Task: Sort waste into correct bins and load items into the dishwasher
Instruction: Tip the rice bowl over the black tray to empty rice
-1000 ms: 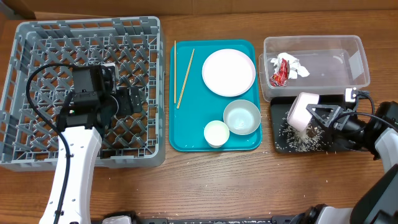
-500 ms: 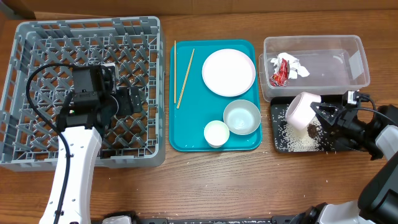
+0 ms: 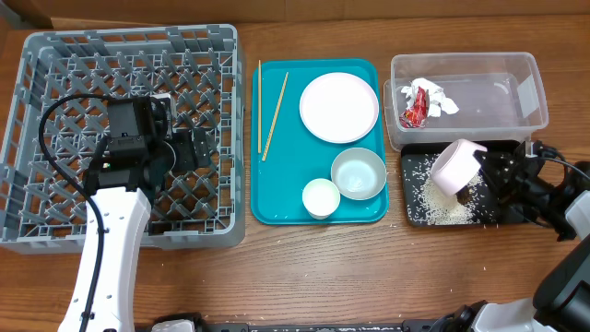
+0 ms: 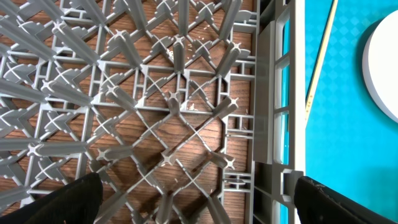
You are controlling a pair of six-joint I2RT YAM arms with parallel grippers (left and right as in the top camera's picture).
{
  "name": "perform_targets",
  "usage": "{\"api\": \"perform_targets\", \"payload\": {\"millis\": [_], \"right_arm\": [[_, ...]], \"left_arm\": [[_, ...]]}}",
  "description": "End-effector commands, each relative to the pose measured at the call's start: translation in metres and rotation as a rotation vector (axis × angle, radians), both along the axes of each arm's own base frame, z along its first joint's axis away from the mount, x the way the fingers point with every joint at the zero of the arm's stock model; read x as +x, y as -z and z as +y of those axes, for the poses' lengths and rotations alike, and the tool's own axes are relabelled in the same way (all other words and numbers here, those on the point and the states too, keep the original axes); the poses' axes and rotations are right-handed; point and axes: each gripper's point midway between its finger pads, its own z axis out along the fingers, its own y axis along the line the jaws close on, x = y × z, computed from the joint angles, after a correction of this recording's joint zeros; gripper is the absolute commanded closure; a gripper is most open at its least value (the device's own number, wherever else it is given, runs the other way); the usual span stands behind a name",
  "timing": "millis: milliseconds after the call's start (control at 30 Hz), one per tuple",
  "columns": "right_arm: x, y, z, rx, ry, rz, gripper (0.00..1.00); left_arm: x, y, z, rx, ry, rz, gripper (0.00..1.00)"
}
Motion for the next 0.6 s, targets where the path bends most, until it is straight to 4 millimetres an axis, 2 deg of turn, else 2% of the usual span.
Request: {"api": "perform_targets", "payload": {"millis": [0,567], "right_arm": [[-0.0015,-0.0032,0.0003,0.076,-0.002,0.041,0.96],[-0.0086,-0.0070,0.0067,0.084,-0.002,0.052,0.96]], "left_arm": [[0.0034,-0.0017,-0.0032,0.013,0.020,-0.004,0.00],[0.0033,-0.0017,-0.0032,0.013,0.020,-0.003,0.00]]}}
